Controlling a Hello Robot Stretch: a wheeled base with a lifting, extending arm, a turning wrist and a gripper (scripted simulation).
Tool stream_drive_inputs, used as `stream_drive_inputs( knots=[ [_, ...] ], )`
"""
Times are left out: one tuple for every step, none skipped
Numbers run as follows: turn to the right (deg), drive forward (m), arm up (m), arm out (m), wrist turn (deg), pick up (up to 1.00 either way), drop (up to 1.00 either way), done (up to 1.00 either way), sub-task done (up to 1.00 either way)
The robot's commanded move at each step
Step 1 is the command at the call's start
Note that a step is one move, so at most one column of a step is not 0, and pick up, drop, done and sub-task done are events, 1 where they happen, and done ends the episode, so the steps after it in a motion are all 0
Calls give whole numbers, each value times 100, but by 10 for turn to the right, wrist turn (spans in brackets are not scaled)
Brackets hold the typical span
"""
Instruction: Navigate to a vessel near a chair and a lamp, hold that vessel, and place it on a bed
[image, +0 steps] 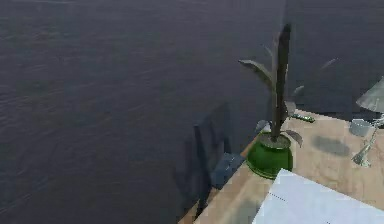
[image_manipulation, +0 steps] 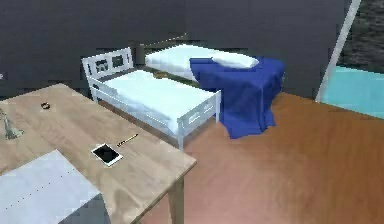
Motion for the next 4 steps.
stream_drive_inputs(
  knots=[
    [450, 0, 0, 0, 0, 0, 0, 0, 0],
    [450, 0, 0, 0, 0, 0, 0, 0, 0],
    [240, 0, 0, 0, 0, 0, 0, 0, 0],
    [0, 70, 0, 0, 0, 0, 0, 0, 0]
  ],
)
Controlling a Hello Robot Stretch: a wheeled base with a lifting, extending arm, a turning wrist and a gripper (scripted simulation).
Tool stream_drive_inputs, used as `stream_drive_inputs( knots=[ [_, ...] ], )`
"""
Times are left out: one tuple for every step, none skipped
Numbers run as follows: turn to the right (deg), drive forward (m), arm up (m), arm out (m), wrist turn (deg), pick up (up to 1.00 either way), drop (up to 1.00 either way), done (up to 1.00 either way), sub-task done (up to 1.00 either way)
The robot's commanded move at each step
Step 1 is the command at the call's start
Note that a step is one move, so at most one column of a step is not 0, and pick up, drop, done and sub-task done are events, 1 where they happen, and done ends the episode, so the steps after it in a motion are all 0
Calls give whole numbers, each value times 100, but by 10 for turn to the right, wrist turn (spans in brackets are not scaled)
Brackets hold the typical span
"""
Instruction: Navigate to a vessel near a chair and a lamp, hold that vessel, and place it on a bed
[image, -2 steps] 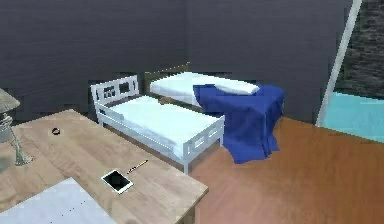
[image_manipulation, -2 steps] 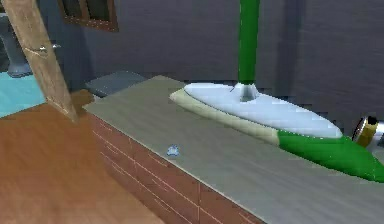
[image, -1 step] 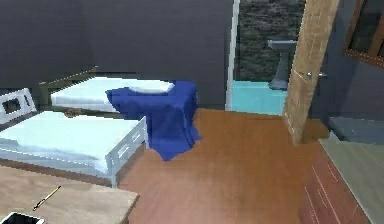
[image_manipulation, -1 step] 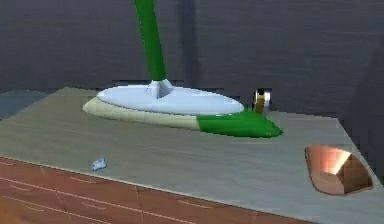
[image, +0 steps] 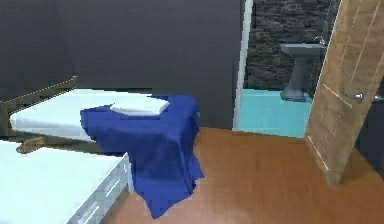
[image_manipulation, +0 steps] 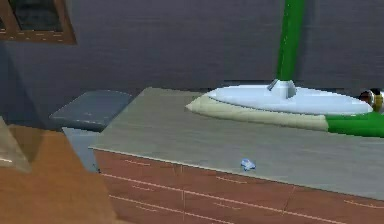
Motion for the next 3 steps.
stream_drive_inputs(
  knots=[
    [-270, 0, 0, 0, 0, 0, 0, 0, 0],
    [0, 20, 0, 0, 0, 0, 0, 0, 0],
    [-450, 0, 0, 0, 0, 0, 0, 0, 0]
  ],
)
